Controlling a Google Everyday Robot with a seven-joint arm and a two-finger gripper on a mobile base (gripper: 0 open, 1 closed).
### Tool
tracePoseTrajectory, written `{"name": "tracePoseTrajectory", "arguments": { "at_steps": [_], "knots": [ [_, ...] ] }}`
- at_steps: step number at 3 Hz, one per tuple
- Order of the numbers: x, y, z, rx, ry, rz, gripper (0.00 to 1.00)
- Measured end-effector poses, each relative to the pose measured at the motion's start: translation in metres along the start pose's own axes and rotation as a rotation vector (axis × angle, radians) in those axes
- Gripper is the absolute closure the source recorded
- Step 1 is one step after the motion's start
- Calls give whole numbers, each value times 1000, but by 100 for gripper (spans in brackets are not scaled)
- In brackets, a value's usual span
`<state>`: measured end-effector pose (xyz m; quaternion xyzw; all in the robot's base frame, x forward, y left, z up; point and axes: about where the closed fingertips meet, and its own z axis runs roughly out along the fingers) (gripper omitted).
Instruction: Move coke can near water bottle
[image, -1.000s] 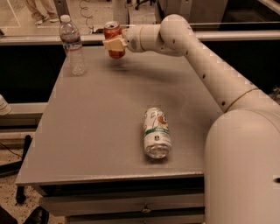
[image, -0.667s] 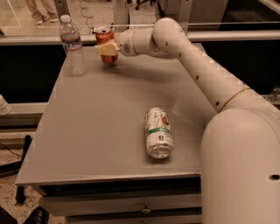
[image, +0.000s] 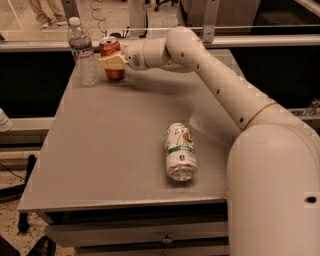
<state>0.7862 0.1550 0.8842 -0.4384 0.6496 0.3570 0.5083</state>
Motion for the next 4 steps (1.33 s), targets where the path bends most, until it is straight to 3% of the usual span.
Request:
{"name": "tracePoseTrajectory", "arguments": {
  "at_steps": [1, 4],
  "knots": [
    [6, 9, -1, -15, 2, 21, 84],
    [14, 16, -11, -24, 5, 46, 15]
  ]
}}
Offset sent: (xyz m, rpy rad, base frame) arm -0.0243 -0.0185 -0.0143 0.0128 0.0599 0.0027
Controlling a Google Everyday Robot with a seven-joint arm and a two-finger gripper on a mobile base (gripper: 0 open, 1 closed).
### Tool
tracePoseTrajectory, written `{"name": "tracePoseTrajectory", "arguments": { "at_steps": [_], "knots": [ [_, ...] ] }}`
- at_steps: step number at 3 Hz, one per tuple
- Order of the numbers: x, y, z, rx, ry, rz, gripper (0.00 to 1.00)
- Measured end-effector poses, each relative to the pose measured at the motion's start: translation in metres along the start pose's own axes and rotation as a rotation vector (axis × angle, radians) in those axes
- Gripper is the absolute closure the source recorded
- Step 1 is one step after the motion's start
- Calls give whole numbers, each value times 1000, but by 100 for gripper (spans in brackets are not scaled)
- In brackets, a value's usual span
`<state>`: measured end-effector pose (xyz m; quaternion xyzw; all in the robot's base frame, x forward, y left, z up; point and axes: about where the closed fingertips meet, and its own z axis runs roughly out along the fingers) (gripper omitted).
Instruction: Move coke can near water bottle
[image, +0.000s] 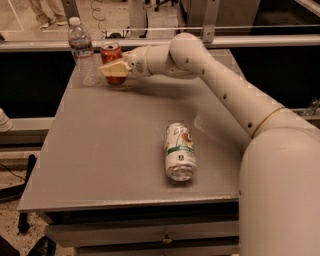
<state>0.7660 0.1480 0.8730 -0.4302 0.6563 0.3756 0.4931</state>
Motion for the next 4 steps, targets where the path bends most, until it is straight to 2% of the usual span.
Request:
{"name": "tracePoseTrajectory", "arguments": {
  "at_steps": [1, 2, 3, 4],
  "knots": [
    [3, 4, -4, -13, -9, 12, 0],
    [5, 7, -12, -18, -21, 14, 0],
    [4, -6, -50, 38, -17, -35, 0],
    [-7, -34, -111, 125, -28, -144, 0]
  ]
}}
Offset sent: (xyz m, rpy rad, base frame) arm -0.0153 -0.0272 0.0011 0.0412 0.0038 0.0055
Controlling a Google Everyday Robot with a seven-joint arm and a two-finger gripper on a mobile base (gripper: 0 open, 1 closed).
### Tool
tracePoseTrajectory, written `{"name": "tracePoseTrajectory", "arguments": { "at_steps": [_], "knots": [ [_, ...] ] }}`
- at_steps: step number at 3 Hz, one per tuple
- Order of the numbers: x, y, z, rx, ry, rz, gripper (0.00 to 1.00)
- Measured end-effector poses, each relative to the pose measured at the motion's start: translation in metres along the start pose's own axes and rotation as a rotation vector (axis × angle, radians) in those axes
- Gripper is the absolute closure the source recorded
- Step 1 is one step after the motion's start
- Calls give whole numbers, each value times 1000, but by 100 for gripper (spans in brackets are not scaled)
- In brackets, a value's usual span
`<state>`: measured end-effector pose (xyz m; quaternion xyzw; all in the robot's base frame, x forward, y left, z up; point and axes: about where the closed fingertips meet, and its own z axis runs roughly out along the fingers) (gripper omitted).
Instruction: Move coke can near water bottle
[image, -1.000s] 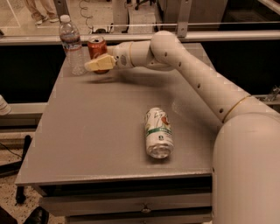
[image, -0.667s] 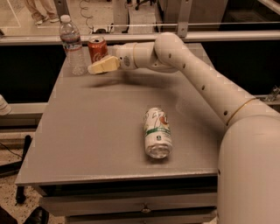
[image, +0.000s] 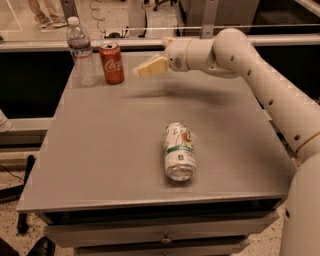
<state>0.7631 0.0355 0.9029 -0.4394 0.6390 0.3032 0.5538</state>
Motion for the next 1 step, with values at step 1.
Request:
{"name": "tracePoseTrajectory", "arguments": {
  "at_steps": [1],
  "knots": [
    [-17, -36, -48, 128, -12, -130, 0]
  ]
}}
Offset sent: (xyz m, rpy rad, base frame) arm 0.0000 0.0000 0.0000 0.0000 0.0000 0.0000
